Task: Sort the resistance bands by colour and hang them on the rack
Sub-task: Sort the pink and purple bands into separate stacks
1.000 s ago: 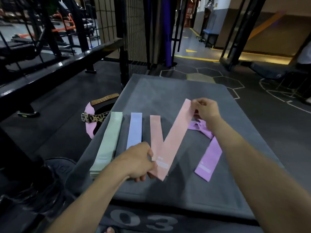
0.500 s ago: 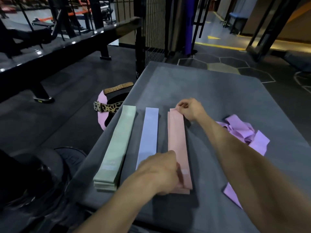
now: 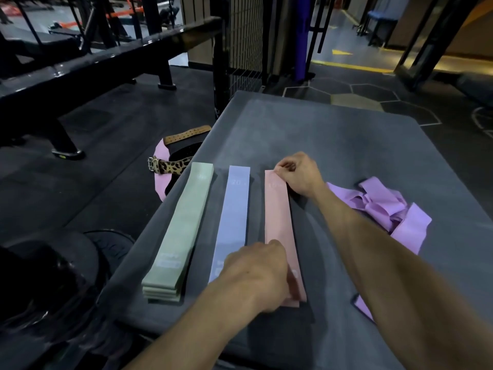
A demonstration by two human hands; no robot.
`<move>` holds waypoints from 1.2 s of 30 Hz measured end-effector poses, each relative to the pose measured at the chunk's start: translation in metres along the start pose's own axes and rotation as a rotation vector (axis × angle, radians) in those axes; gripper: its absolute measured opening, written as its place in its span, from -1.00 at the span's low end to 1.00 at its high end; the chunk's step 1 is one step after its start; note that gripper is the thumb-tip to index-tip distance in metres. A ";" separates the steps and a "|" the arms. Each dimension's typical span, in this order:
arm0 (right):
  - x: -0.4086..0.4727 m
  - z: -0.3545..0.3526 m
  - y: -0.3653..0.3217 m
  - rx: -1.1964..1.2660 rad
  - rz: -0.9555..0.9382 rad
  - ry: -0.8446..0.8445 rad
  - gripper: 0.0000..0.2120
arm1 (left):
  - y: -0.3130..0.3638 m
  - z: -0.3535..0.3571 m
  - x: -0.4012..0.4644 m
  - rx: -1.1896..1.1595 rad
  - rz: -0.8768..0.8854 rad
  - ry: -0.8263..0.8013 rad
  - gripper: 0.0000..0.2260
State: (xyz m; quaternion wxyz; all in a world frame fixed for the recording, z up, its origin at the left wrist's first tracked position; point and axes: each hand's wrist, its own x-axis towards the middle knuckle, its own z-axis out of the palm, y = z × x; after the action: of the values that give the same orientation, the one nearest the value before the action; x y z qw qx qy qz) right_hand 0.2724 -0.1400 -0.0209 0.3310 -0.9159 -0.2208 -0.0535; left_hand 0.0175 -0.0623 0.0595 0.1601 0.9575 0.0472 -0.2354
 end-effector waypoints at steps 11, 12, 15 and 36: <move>-0.002 0.011 0.005 -0.092 0.039 -0.023 -0.90 | -0.002 0.004 0.004 0.044 -0.021 -0.011 -0.86; -0.002 0.011 0.005 -0.101 0.039 -0.022 -0.90 | -0.003 0.005 0.005 0.052 -0.023 -0.018 -0.85; -0.002 0.013 0.004 -0.118 0.052 -0.028 -0.89 | -0.004 0.008 0.007 0.073 -0.029 -0.035 -0.79; 0.001 0.014 0.003 -0.129 0.116 -0.060 -0.93 | -0.001 0.013 0.007 0.133 -0.015 0.006 -0.83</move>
State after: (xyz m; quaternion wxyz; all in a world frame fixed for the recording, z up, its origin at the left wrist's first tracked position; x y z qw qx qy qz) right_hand 0.2744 -0.1326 -0.0332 0.2669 -0.9478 -0.1733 -0.0210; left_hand 0.0183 -0.0651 0.0451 0.0944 0.9663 0.0392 -0.2362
